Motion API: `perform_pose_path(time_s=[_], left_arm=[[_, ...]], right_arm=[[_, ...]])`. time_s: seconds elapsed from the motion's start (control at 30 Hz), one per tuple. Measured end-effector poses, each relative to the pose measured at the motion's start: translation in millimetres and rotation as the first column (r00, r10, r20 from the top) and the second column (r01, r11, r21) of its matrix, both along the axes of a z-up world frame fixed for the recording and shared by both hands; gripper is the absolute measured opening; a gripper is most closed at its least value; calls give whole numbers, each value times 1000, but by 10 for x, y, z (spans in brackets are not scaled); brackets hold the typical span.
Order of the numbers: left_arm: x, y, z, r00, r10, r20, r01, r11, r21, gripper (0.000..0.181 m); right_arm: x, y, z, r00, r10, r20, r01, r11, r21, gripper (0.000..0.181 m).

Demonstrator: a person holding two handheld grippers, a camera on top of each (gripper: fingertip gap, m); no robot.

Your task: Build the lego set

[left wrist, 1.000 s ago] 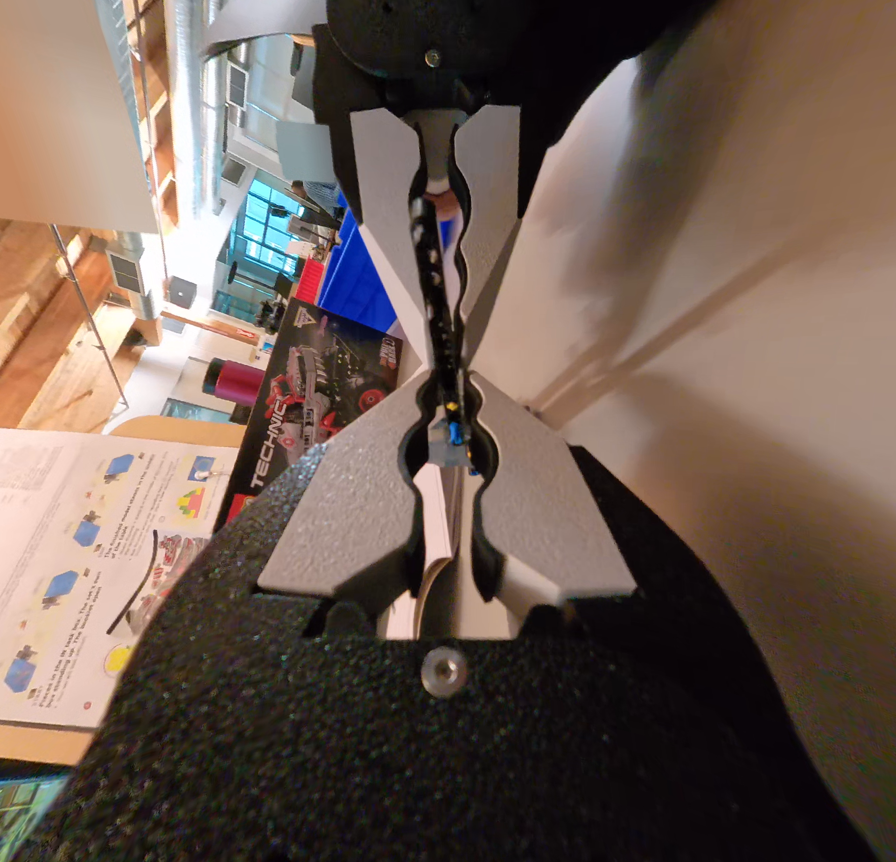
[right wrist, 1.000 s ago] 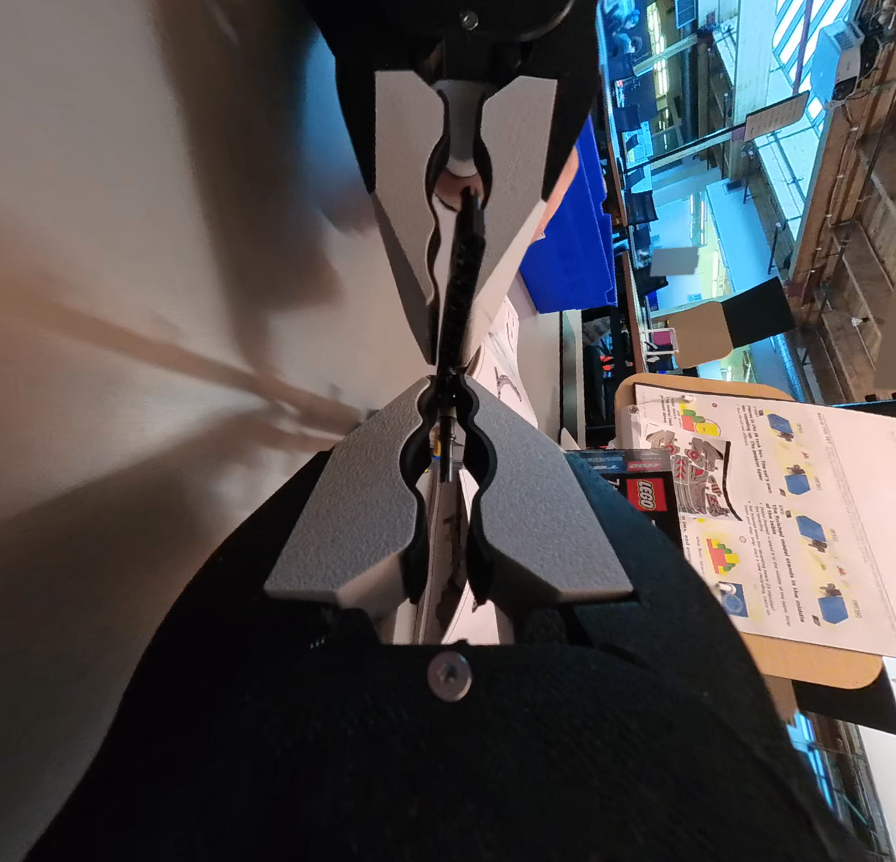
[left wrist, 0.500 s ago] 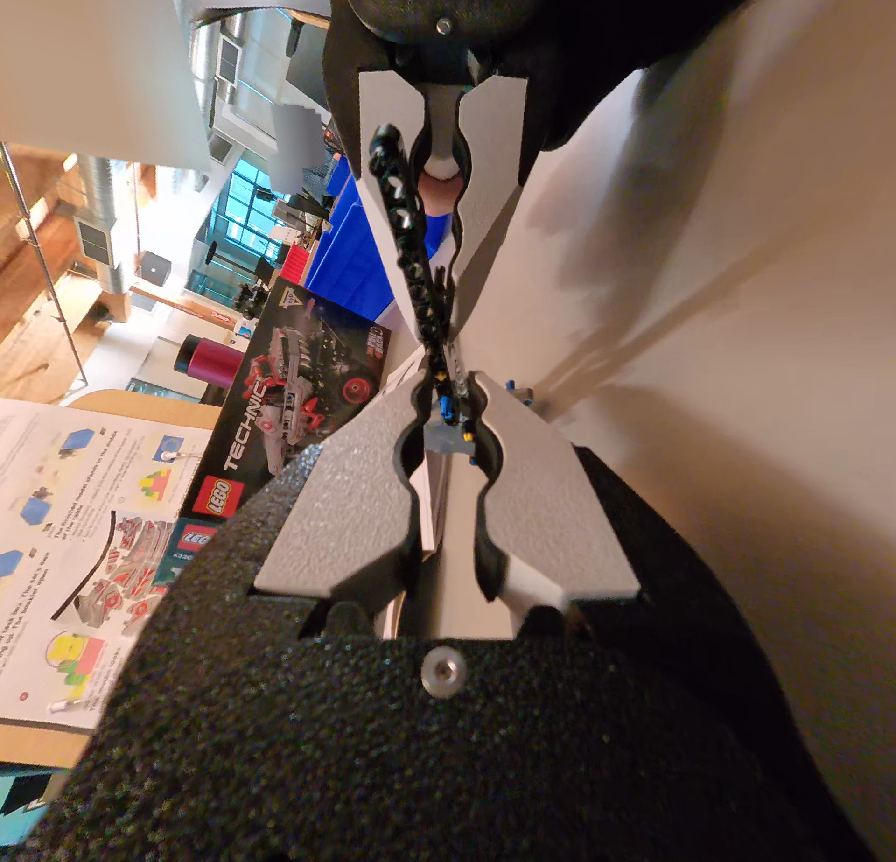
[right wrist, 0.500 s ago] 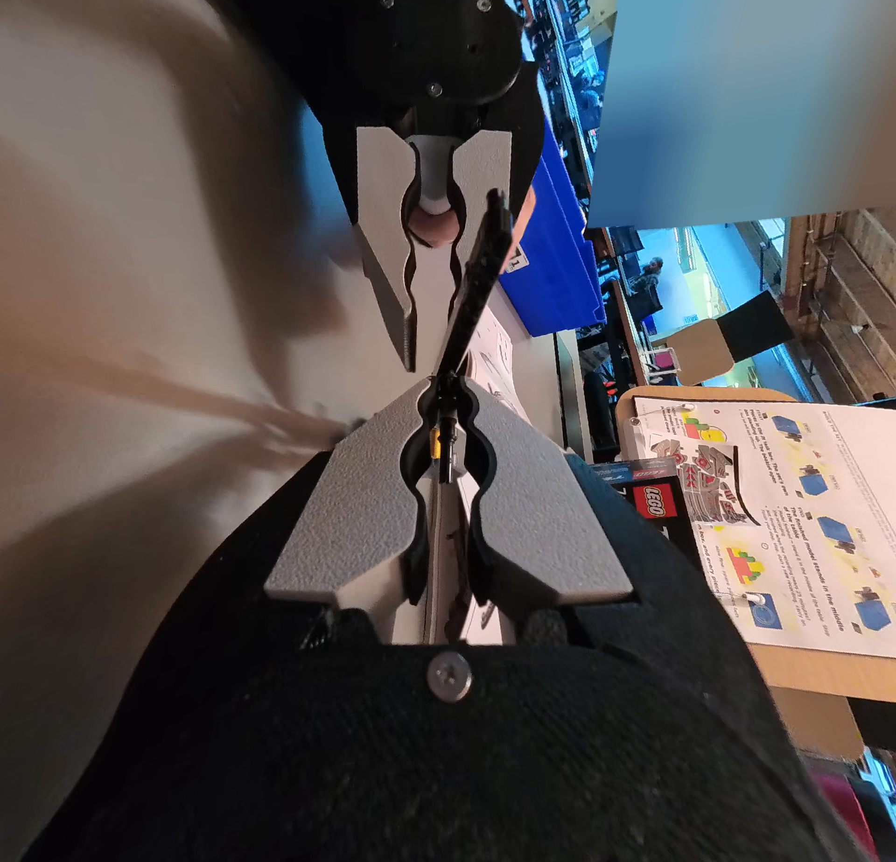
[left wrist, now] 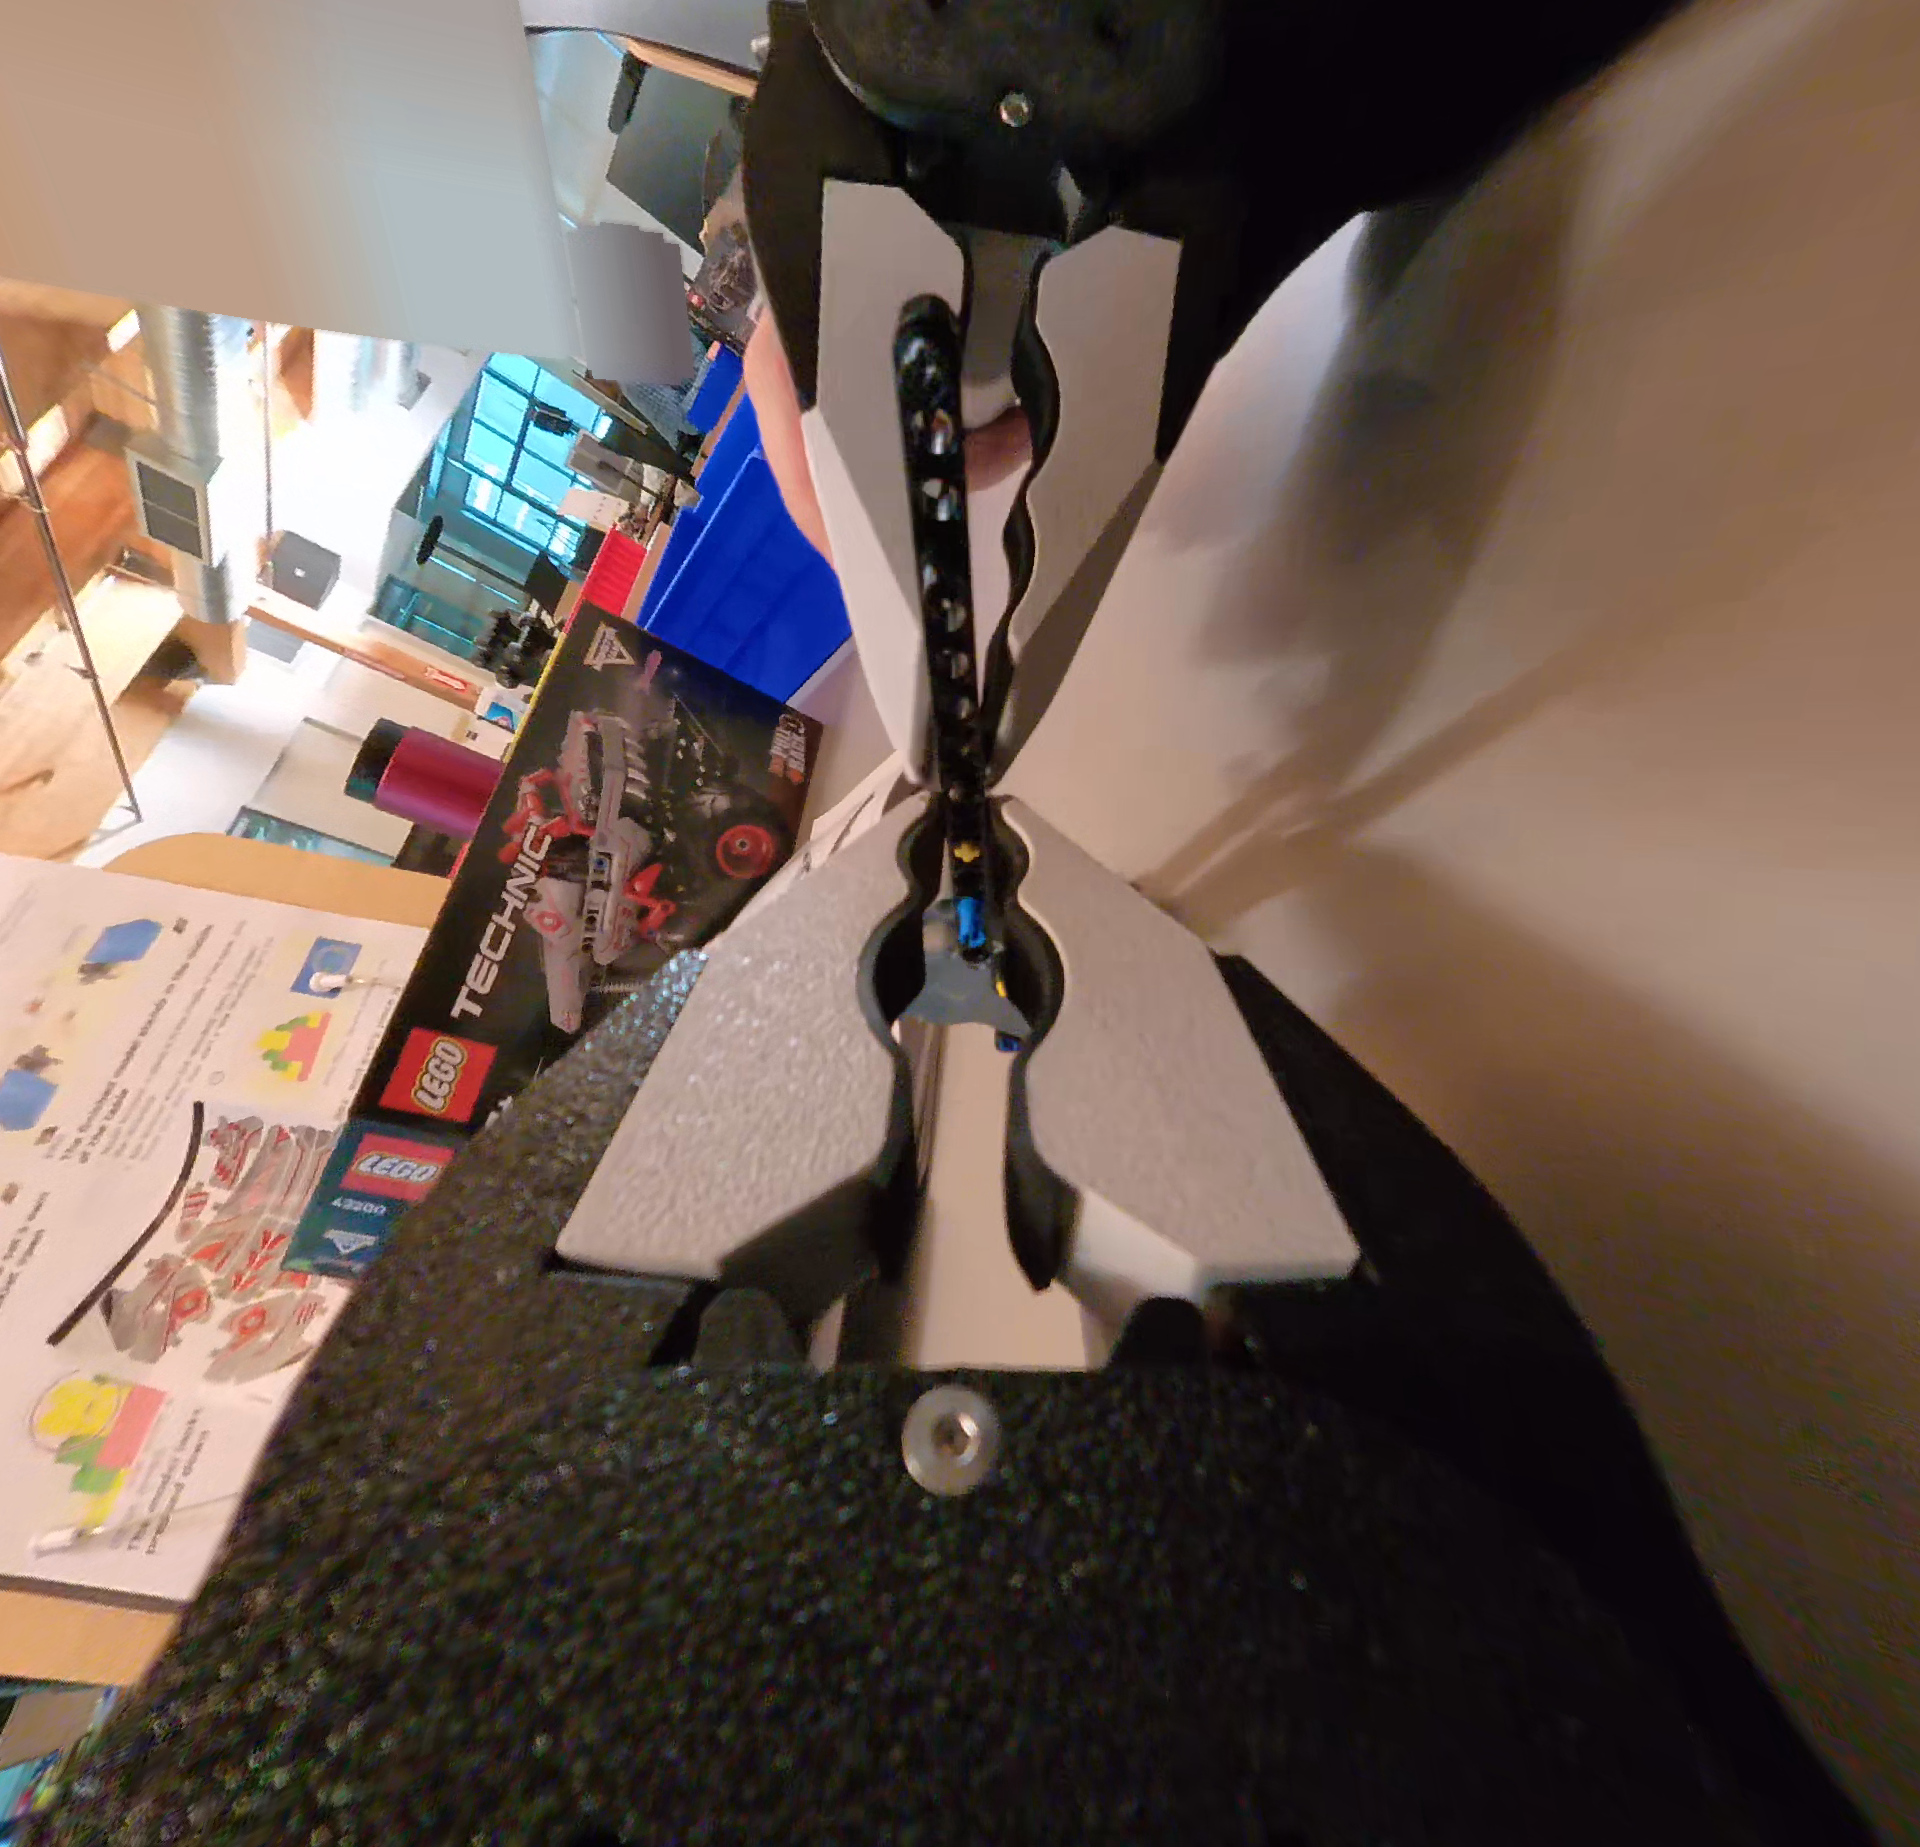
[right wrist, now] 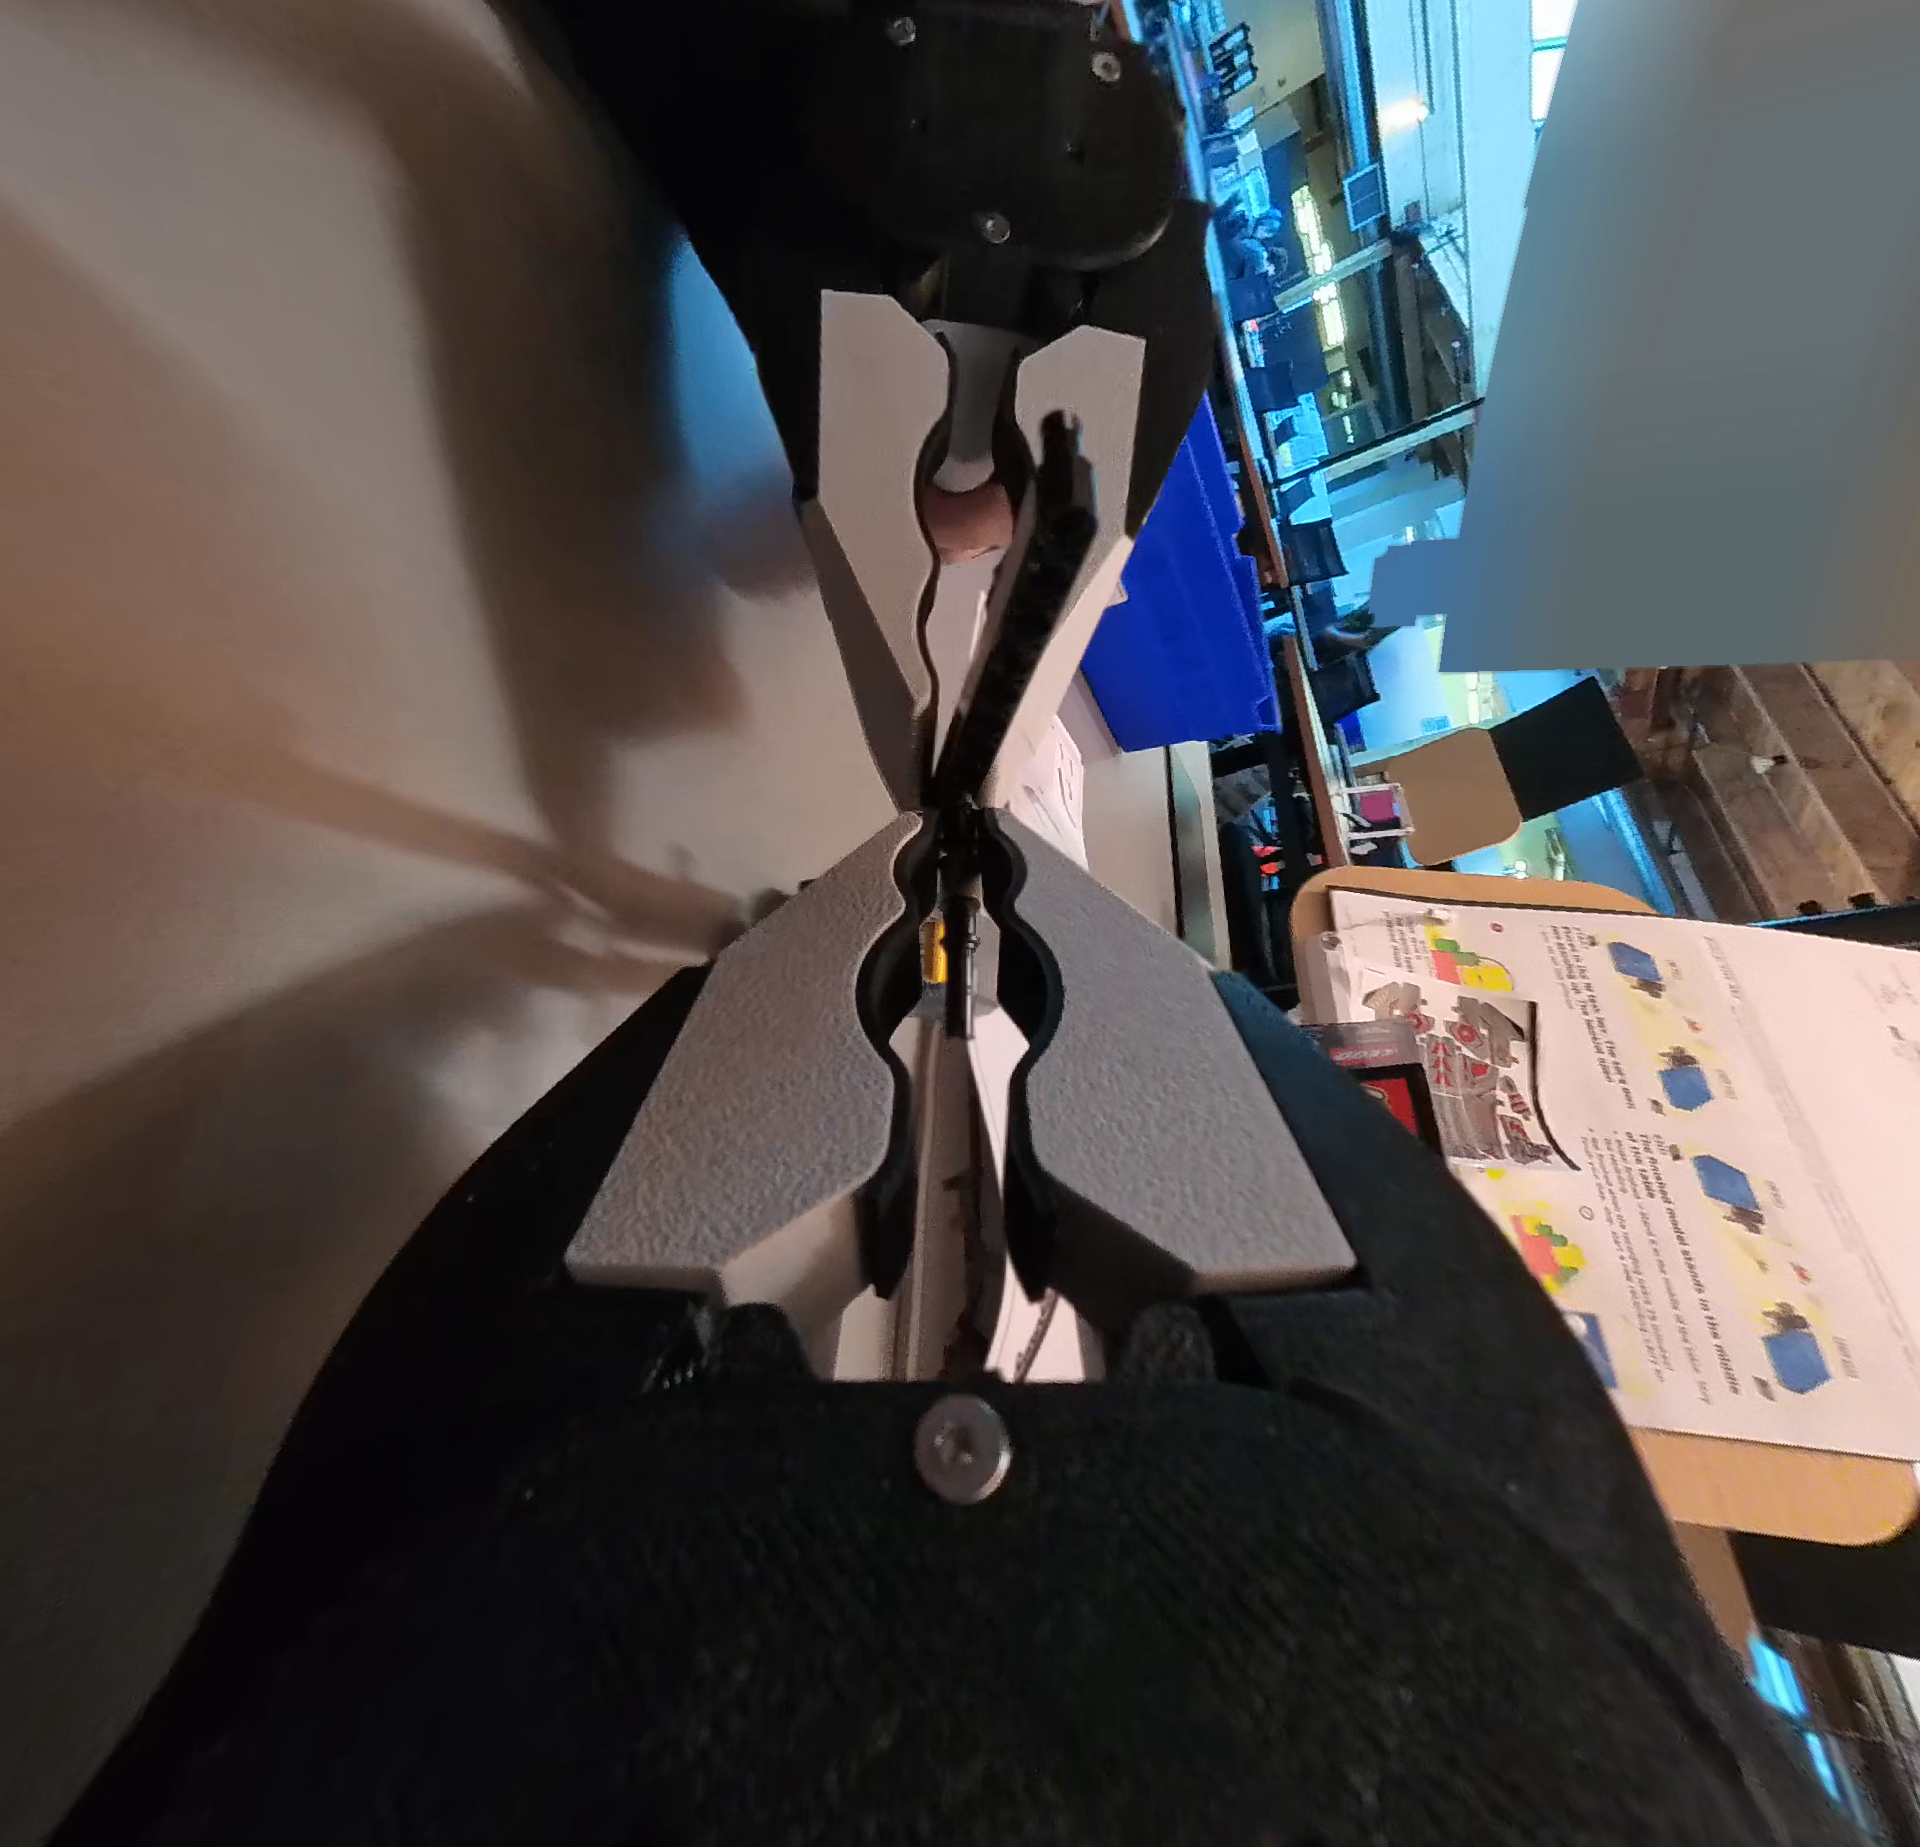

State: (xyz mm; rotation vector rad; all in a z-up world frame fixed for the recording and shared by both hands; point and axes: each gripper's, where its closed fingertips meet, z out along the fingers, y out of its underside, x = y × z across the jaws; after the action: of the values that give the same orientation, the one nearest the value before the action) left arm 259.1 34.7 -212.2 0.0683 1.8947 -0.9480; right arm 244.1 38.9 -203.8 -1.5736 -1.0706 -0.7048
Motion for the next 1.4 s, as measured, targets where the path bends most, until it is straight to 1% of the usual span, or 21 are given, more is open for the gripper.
perform_pose_path(time_s=[0.07,0.1,0.17,0.23,0.3,0.5,0.57,0.67,0.77,0.83,0.9,0.97,1.03,1.1,1.2,1.3,1.4], left_arm=[[-9,-17,-4,1000,-6,-2,6,1000,1,5],[-5,-16,-11,1000,-3,-4,3,1000,5,5],[-6,-14,4,1000,-3,-4,3,1000,-1,5],[-19,-17,57,1000,-10,13,10,1000,-18,5],[-29,-29,53,1000,-21,19,21,1000,-16,5],[-24,-32,40,1000,-19,-3,19,1000,-16,5],[-14,-21,28,1000,-18,-16,17,999,-27,5],[-46,-15,86,997,-32,68,33,999,-12,8],[-102,-70,137,996,-57,71,59,998,-27,11],[-78,-78,82,997,-39,69,38,999,11,12],[-70,-69,79,997,-24,79,22,999,29,5],[-71,-62,98,998,-20,60,19,1000,11,5],[-60,-59,110,999,-21,43,21,1000,-13,5],[-63,-65,118,998,-24,54,25,1000,-13,5],[-60,-68,99,998,-26,57,26,1000,-3,5],[-59,-65,67,999,-15,43,14,999,37,5],[-53,-68,61,999,-5,44,3,998,57,5]], right_arm=[[-5,3,17,1000,1,24,-1,1000,24,9],[-9,-3,-14,1000,2,28,-2,1000,-1,5],[3,1,-8,1000,-24,-12,24,999,-42,4],[8,-2,47,999,-39,38,40,999,-22,4],[39,-17,31,997,-53,57,56,997,-48,4],[81,-23,11,996,-67,56,71,995,-75,4],[89,-6,-1,996,-76,36,79,994,-79,4],[124,15,-2,994,-102,51,105,992,-76,4],[168,21,-2,991,-120,58,124,990,-71,4],[137,30,-8,993,-109,53,113,991,-74,4],[103,44,-21,993,-101,55,105,991,-78,4],[99,57,-9,994,-101,45,104,992,-67,5],[106,56,10,993,-93,67,95,995,-35,5],[100,55,24,993,-86,86,87,996,-9,5],[114,50,-3,992,-90,83,93,995,-37,4],[137,40,-35,983,-108,150,119,990,-69,4],[157,22,-51,981,-113,156,128,987,-93,5]])
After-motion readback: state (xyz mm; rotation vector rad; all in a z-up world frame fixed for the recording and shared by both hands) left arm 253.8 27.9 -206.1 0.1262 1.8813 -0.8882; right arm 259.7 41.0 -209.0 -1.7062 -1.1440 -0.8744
